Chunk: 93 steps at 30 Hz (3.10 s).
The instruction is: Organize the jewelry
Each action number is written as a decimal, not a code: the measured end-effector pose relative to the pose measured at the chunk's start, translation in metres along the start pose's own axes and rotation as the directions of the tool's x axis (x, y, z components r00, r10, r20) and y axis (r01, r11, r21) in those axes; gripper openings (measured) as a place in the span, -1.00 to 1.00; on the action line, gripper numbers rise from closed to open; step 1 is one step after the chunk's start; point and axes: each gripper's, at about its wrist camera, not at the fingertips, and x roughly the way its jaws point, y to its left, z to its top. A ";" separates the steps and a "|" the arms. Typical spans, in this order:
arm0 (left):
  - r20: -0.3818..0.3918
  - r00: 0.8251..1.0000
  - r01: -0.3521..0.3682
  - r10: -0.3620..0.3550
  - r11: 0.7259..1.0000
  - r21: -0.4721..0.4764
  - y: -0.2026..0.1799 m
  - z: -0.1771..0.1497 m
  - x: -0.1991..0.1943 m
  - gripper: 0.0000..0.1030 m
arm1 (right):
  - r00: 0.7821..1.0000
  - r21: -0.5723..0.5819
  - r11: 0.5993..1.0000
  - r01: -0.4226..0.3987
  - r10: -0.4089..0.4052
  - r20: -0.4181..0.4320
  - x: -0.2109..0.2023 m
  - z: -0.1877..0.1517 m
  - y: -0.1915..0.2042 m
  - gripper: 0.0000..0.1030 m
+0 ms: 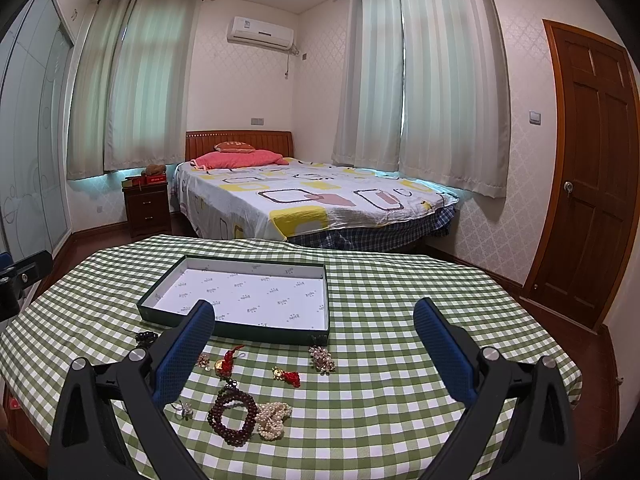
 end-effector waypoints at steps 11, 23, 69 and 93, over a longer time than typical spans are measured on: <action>-0.026 1.000 0.002 -0.001 0.999 0.039 -0.001 -0.036 0.031 0.93 | 0.999 -0.020 0.999 -0.036 0.037 0.037 0.020 -0.029 -0.003 0.89; -0.254 0.967 0.037 -0.019 0.997 0.065 -0.010 -0.093 0.100 0.93 | 0.994 -0.030 0.996 -0.085 0.083 -0.076 0.061 -0.077 -0.002 0.89; -0.357 0.933 -0.036 0.048 0.999 0.041 -0.002 -0.113 0.135 0.34 | 0.925 0.021 0.978 -0.208 0.203 -0.320 0.106 -0.106 0.011 0.02; -0.313 0.948 -0.038 0.056 0.997 0.064 -0.005 -0.103 0.127 0.34 | 0.898 0.075 0.962 -0.264 0.273 -0.344 0.096 -0.108 0.006 -0.58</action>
